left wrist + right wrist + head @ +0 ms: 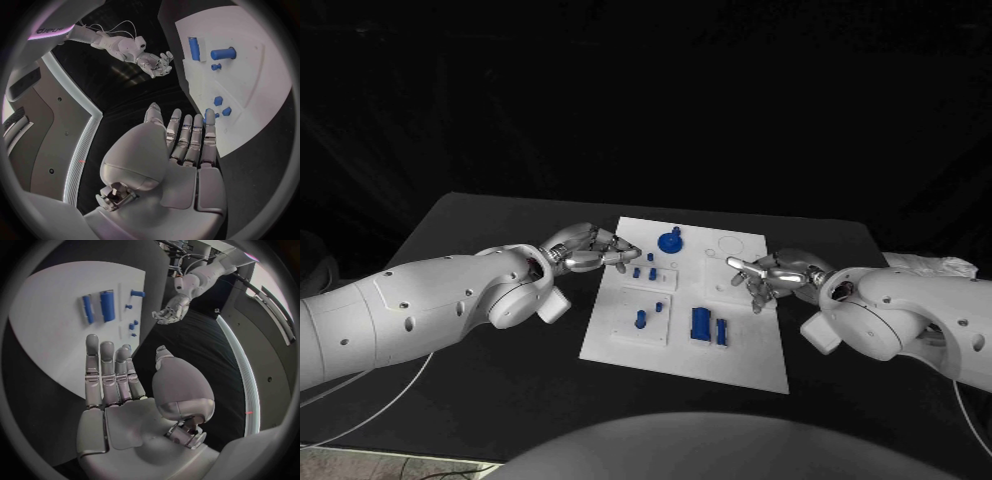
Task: Assemble the parts on the task board
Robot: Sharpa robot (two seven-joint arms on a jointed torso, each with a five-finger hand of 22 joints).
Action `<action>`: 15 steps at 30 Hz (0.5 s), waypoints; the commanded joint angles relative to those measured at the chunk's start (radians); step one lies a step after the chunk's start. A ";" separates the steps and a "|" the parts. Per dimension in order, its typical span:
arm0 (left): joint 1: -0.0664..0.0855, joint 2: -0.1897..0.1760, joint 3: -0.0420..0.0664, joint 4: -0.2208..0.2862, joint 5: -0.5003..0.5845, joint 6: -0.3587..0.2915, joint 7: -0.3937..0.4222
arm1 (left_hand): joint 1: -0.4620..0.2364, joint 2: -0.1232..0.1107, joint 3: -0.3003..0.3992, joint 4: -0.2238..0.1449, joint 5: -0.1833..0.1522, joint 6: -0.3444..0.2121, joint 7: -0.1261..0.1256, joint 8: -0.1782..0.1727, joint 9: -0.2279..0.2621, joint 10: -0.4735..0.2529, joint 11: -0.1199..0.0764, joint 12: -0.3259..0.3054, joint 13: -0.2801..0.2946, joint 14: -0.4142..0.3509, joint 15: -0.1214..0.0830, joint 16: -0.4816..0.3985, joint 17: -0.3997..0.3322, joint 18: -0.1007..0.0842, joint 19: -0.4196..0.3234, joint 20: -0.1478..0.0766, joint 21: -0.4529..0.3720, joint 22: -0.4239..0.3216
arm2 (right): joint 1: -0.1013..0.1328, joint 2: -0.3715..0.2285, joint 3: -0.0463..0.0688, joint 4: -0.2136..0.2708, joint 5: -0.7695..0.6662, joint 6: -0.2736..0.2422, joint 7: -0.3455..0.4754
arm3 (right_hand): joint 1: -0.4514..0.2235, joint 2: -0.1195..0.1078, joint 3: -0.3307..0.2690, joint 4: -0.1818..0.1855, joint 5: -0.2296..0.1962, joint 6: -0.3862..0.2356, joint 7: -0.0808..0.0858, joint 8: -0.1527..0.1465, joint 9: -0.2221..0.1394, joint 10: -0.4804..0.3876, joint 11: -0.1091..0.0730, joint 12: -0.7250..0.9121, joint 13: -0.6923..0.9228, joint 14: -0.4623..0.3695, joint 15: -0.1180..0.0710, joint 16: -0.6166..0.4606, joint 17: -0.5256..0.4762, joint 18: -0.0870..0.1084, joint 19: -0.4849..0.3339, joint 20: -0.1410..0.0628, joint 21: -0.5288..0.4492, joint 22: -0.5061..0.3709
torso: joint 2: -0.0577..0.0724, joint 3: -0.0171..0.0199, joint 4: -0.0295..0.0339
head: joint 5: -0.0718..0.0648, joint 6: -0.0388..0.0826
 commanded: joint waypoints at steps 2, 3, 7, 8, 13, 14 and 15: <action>0.000 -0.015 0.002 0.023 0.036 -0.113 0.162 | -0.068 -0.009 -0.028 -0.002 -0.071 -0.026 -0.005 0.005 0.002 -0.079 -0.019 -0.049 -0.002 -0.092 -0.013 -0.091 -0.068 -0.010 -0.156 -0.024 -0.046 -0.070 | 0.010 0.004 0.000 -0.013 0.256 0.072 0.446 | 0.026 0.030 -0.078 0.008 -0.023 -0.082 0.001 -0.057 -0.062 -0.229 0.128 -0.264 -0.244 -0.268 0.133 -0.306 -0.235 -0.042 -0.195 0.078 -0.249 -0.199 | -0.014 0.0016 -0.0065 | -0.001 0.000; 0.000 -0.018 0.002 0.027 0.043 -0.121 0.177 | -0.092 -0.012 -0.036 -0.003 -0.105 -0.039 -0.013 0.002 0.000 -0.117 -0.026 -0.073 -0.001 -0.144 -0.022 -0.184 -0.103 -0.012 -0.225 -0.031 -0.042 -0.102 | 0.011 0.008 0.000 -0.021 0.277 0.092 0.477 | 0.030 0.028 -0.096 0.008 -0.020 -0.126 -0.014 -0.083 -0.080 -0.300 0.126 -0.320 -0.293 -0.338 0.137 -0.372 -0.286 -0.053 -0.240 0.092 -0.274 -0.239 | -0.015 0.0034 -0.0064 | -0.004 0.000; 0.000 -0.027 0.003 0.039 0.072 -0.142 0.226 | -0.200 -0.077 -0.022 0.002 -0.236 -0.191 -0.099 -0.052 -0.017 -0.339 -0.125 -0.349 -0.023 -0.293 -0.113 -0.687 -0.200 -0.040 -0.484 -0.023 -0.083 -0.723 | 0.014 0.026 0.000 -0.052 0.324 0.158 0.563 | 0.040 0.024 -0.141 0.009 -0.029 -0.310 -0.155 -0.177 -0.161 -0.646 0.003 -0.555 -0.578 -0.767 0.072 -0.703 -0.688 -0.089 -0.790 0.128 -0.335 -0.965 | -0.013 0.0084 -0.0089 | -0.008 0.000; 0.000 -0.028 0.003 0.040 0.079 -0.144 0.234 | -0.227 -0.108 0.002 0.000 -0.236 -0.280 -0.125 -0.072 -0.025 -0.365 -0.152 -0.392 -0.027 -0.293 -0.128 -0.742 -0.206 -0.046 -0.508 -0.015 -0.089 -0.873 | 0.014 0.030 0.000 -0.059 0.329 0.165 0.578 | 0.043 0.020 -0.143 0.009 -0.033 -0.369 -0.193 -0.201 -0.190 -0.695 -0.033 -0.601 -0.664 -0.816 0.064 -0.744 -0.768 -0.087 -0.820 0.131 -0.338 -1.055 | -0.012 0.0091 -0.0092 | -0.010 0.000; 0.000 -0.024 0.003 0.041 0.106 -0.146 0.258 | -0.377 -0.303 0.218 0.007 -0.237 -0.567 -0.250 -0.098 -0.045 -0.411 -0.283 -0.534 -0.043 -0.283 -0.123 -0.827 -0.217 -0.059 -0.529 0.049 -0.103 -1.115 | 0.015 0.041 0.000 -0.088 0.345 0.179 0.641 | 0.076 0.018 -0.137 0.009 -0.023 -0.501 -0.285 -0.246 -0.289 -0.770 -0.171 -0.706 -0.916 -0.850 0.014 -0.786 -0.894 -0.082 -0.837 0.125 -0.351 -1.161 | -0.008 0.0087 -0.0057 | -0.026 0.000; 0.000 -0.023 0.003 0.041 0.108 -0.146 0.259 | -0.379 -0.303 0.218 0.009 -0.238 -0.578 -0.253 -0.102 -0.046 -0.411 -0.286 -0.540 -0.044 -0.283 -0.120 -0.827 -0.217 -0.059 -0.529 0.060 -0.103 -1.122 | 0.015 0.042 0.000 -0.092 0.345 0.180 0.646 | 0.081 0.020 -0.136 0.008 -0.022 -0.504 -0.287 -0.246 -0.298 -0.772 -0.178 -0.711 -0.933 -0.850 0.011 -0.786 -0.894 -0.079 -0.837 0.123 -0.351 -1.161 | -0.008 0.0088 -0.0056 | -0.026 0.000; 0.000 -0.021 0.003 0.040 0.111 -0.145 0.260 | -0.382 -0.303 0.218 0.007 -0.238 -0.585 -0.260 -0.103 -0.047 -0.412 -0.288 -0.545 -0.044 -0.283 -0.119 -0.827 -0.217 -0.057 -0.529 0.059 -0.104 -1.132 | 0.015 0.043 0.000 -0.097 0.344 0.184 0.650 | 0.089 0.028 -0.137 0.005 -0.023 -0.506 -0.287 -0.242 -0.314 -0.773 -0.182 -0.714 -0.952 -0.850 0.009 -0.786 -0.894 -0.070 -0.837 0.121 -0.351 -1.161 | -0.007 0.0091 -0.0051 | -0.026 0.000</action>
